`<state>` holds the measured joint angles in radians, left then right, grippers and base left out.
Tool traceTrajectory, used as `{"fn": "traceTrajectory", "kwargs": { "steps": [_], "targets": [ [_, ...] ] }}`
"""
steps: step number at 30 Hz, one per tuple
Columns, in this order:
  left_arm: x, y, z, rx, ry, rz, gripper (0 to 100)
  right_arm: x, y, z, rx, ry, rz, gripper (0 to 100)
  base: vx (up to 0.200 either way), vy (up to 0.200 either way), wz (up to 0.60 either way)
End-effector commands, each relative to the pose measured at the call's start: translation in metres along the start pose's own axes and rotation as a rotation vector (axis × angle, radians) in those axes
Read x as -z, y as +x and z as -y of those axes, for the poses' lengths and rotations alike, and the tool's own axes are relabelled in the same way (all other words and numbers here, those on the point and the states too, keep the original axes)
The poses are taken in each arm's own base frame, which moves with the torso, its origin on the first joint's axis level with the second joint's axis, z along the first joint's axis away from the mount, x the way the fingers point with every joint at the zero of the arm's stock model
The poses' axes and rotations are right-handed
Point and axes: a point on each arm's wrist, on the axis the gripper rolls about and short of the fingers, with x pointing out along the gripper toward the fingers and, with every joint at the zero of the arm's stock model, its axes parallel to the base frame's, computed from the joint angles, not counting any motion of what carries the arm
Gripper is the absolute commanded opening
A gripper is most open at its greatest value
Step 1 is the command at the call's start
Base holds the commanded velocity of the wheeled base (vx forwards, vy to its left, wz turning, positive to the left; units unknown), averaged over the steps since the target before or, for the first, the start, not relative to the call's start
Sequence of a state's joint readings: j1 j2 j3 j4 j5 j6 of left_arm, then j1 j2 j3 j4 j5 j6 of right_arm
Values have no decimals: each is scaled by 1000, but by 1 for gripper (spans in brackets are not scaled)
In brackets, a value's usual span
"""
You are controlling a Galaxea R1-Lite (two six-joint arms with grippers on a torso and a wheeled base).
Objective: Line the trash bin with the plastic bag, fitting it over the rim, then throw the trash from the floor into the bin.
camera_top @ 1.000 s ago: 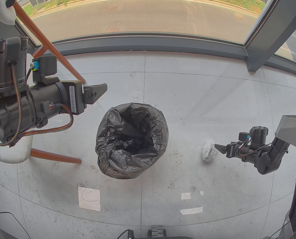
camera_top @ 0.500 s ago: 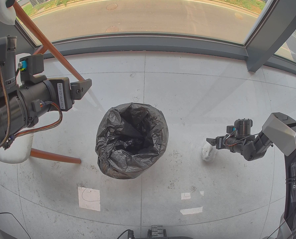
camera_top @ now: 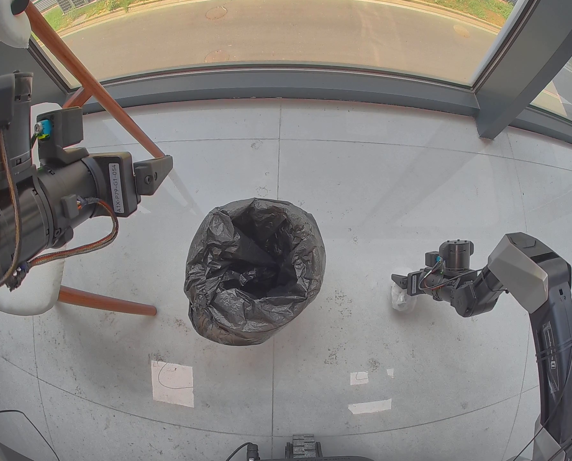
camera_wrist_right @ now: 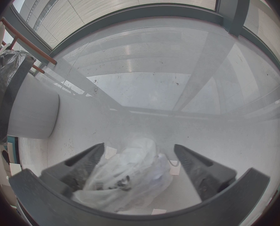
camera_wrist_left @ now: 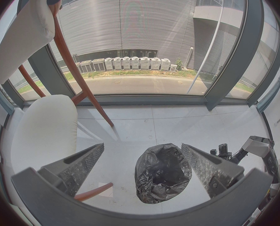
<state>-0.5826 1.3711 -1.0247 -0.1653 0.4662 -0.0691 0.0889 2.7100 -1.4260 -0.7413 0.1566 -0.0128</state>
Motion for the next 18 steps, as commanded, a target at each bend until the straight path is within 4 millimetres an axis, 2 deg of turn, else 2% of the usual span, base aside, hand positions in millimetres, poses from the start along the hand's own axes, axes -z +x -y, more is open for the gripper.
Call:
{"fn": "traceTrajectory", "kwargs": {
  "steps": [1, 4, 6, 7, 8, 10, 11, 12, 15, 16, 17, 18],
  "targets": [
    [0, 1, 1, 0, -1, -1, 100, 9, 2, 0, 1, 3, -23, 0, 0, 0, 0],
    [2, 1, 0, -2, 2, -7, 100, 13, -2, 0, 1, 6, -41, 0, 0, 0, 0],
    [2, 1, 0, -3, 2, -7, 100, 2, -14, 0, 4, 8, -33, 0, 0, 0, 0],
    [1, 0, 0, -3, 1, -3, 100, -13, -31, 2, 12, 20, -13, 0, 0, 0, 0],
    [0, 0, 0, -3, 0, 0, 100, -19, -38, 4, 17, 22, -6, 0, 0, 0, 0],
    [0, -1, -1, -4, -1, 1, 100, -37, -67, 11, 29, 33, 19, 0, 0, 0, 0],
    [0, -1, -1, -4, -1, 1, 100, -37, -67, 11, 29, 33, 19, 0, 0, 0, 0],
    [-2, -2, -2, -8, -6, 10, 100, -61, -108, 20, 35, 44, 63, 0, 0, 0, 0],
    [-3, -2, -3, -13, -8, 14, 100, -79, -143, 20, 9, 47, 86, 0, 0, 0, 0],
    [-2, -2, -3, -22, -7, 13, 100, -96, -177, 13, -19, 56, 101, 0, 0, 0, 0],
    [-2, -2, -3, -22, -7, 13, 100, -96, -177, 13, -19, 56, 101, 0, 0, 0, 0],
    [-2, -4, -3, -26, -8, 14, 100, -113, -212, 1, -62, 102, 107, 0, 0, 0, 0]
  ]
}}
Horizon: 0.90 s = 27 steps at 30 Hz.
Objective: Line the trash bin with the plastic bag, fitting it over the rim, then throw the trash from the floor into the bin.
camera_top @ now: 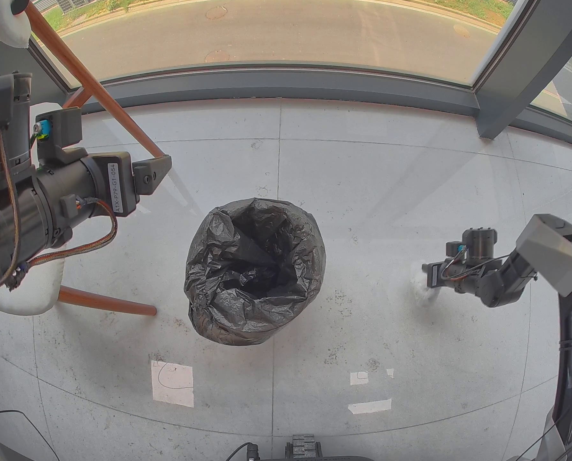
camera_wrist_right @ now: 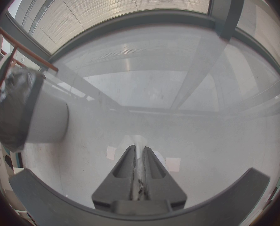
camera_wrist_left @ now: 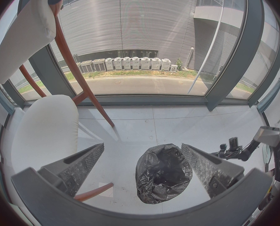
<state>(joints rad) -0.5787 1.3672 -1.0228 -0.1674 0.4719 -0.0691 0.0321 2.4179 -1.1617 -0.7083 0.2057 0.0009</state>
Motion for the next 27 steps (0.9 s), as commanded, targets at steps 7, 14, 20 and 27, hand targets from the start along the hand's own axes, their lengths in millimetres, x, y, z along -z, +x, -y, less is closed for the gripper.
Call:
{"fn": "traceTrajectory", "kwargs": {
  "steps": [7, 14, 20, 27],
  "targets": [
    [-5, -6, -3, -16, -13, 26, 100, -105, -222, -108, -350, 245, 43, 0, 0, 0, 0],
    [-6, -11, -6, -17, -18, 36, 100, -107, -238, -188, -598, 214, 5, 0, 0, 0, 0],
    [-6, -11, -6, -18, 17, 33, 100, -98, -227, -235, -730, 142, 15, 0, 0, 0, 0],
    [-1, -10, -6, -18, 39, 20, 100, -121, -204, -267, -828, 129, 161, 0, 0, 0, 0]
  ]
}}
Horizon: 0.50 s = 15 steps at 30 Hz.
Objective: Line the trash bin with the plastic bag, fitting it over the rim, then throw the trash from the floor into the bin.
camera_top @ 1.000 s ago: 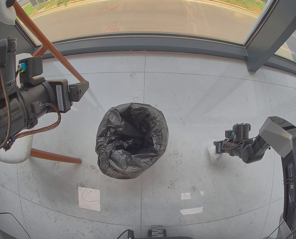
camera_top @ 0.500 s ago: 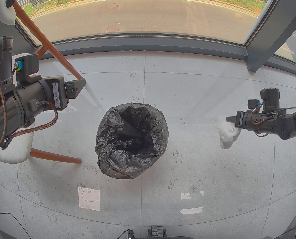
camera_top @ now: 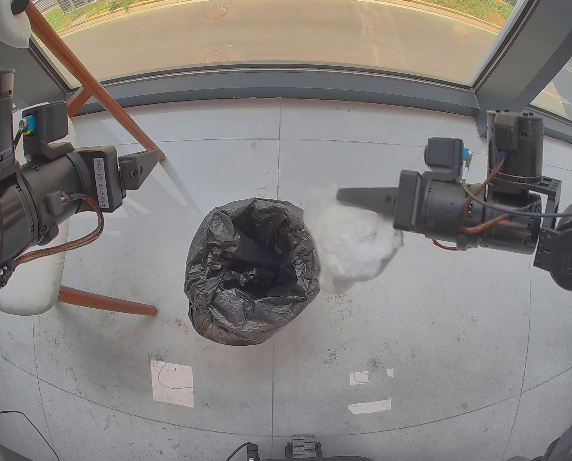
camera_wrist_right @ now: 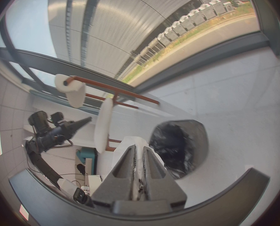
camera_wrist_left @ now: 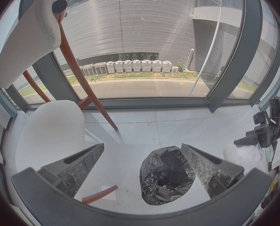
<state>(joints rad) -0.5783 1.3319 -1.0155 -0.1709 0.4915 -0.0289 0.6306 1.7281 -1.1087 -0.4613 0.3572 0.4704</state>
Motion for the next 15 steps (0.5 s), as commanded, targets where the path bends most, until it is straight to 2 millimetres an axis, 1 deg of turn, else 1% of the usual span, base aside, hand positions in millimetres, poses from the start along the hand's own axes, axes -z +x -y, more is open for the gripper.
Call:
{"fn": "traceTrajectory", "kwargs": {
  "steps": [1, 3, 6, 7, 8, 12, 13, 15],
  "targets": [
    [4, 0, 0, 0, 14, -10, 100, 0, 33, -7, -67, -14, 21, 0, 0, 0, 0],
    [5, -1, 0, 0, 13, -11, 100, -9, 39, -12, -94, -29, 53, 0, 0, 0, 0],
    [5, 0, -1, -3, 12, -11, 100, -15, 41, -16, -111, -35, 71, 0, 0, 0, 0],
    [5, 0, -1, -1, 12, -11, 100, -19, 44, -22, -135, -39, 89, 0, 0, 0, 0],
    [5, 0, -1, -1, 12, -11, 100, -21, 46, -24, -146, -41, 103, 100, 0, 0, 0],
    [5, -1, -1, -1, 11, -10, 100, -28, 46, -28, -177, -46, 153, 100, 0, 0, 0],
    [5, -1, -1, -1, 9, -10, 100, -32, 44, -31, -193, -48, 183, 100, 0, 0, 0],
    [4, -3, -2, -1, 5, -7, 100, -35, 42, -33, -193, -32, 193, 100, 0, 0, 0]
  ]
}}
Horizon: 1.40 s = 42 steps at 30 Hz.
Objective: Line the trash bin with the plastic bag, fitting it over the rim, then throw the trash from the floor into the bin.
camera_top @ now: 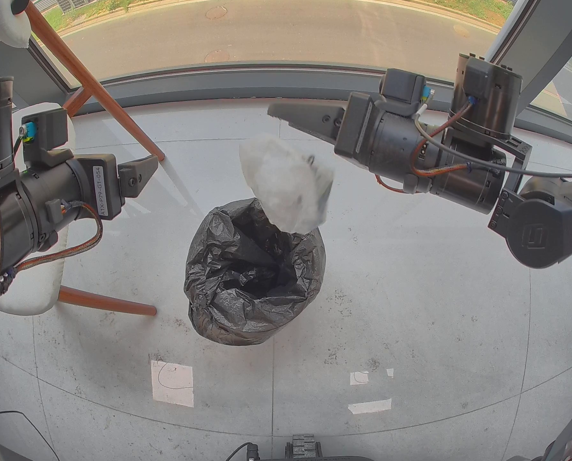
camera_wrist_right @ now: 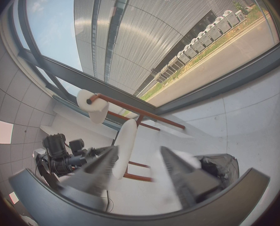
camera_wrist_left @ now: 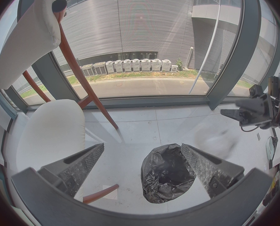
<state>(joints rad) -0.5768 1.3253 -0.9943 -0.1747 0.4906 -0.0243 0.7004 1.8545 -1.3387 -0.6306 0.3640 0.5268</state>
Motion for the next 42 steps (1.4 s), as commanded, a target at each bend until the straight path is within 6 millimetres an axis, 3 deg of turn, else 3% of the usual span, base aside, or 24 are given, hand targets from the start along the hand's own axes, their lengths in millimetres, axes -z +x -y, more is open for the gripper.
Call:
{"fn": "traceTrajectory", "kwargs": {
  "steps": [1, 5, 9, 10, 13, 17, 20, 23, 24, 26, 31, 36, 39, 42],
  "targets": [
    [1, -3, -1, 1, -6, 0, 100, -1, 1, -1, 1, 17, 7, 100, 0, 0, 0],
    [-1, -11, -6, -1, -15, 16, 100, -23, -21, -7, 15, 5, 61, 100, 0, 0, 0],
    [-11, -32, -31, -65, -51, 78, 100, -43, -72, 5, 118, 7, 119, 100, 0, 0, 0],
    [-11, -33, -33, -74, -55, 83, 100, -44, -75, 6, 124, 6, 120, 100, 0, 0, 0],
    [-8, -49, -60, -188, -82, 113, 100, -42, -113, 14, 217, 0, 139, 100, 0, 0, 0],
    [8, -89, -88, -324, -113, 161, 100, -36, -169, 3, 299, -16, 177, 100, 0, 0, 0],
    [27, -116, -94, -336, -119, 145, 100, -28, -201, 3, 382, -24, 204, 100, 0, 0, 0],
    [59, -140, -95, -334, -121, 118, 100, -8, -228, -3, 440, -63, 201, 100, 0, 0, 0],
    [60, -141, -95, -334, -121, 118, 100, -7, -229, -4, 441, -67, 200, 100, 0, 0, 0],
    [103, -159, -95, -303, -113, 107, 100, 26, -258, -15, 475, -135, 162, 100, 0, 0, 0],
    [168, -185, -94, -277, -94, 138, 100, 91, -301, -29, 508, -258, 84, 100, 0, 0, 0],
    [196, -200, -92, -389, -101, 152, 100, 132, -326, -29, 625, -298, 43, 100, 0, 0, 0],
    [221, -196, -88, -504, -122, 67, 100, 144, -336, -27, 744, -280, 32, 100, 0, 0, 0],
    [239, -193, -88, -471, -97, 46, 100, 162, -347, -29, 829, -297, 4, 100, 0, 0, 0]
  ]
}}
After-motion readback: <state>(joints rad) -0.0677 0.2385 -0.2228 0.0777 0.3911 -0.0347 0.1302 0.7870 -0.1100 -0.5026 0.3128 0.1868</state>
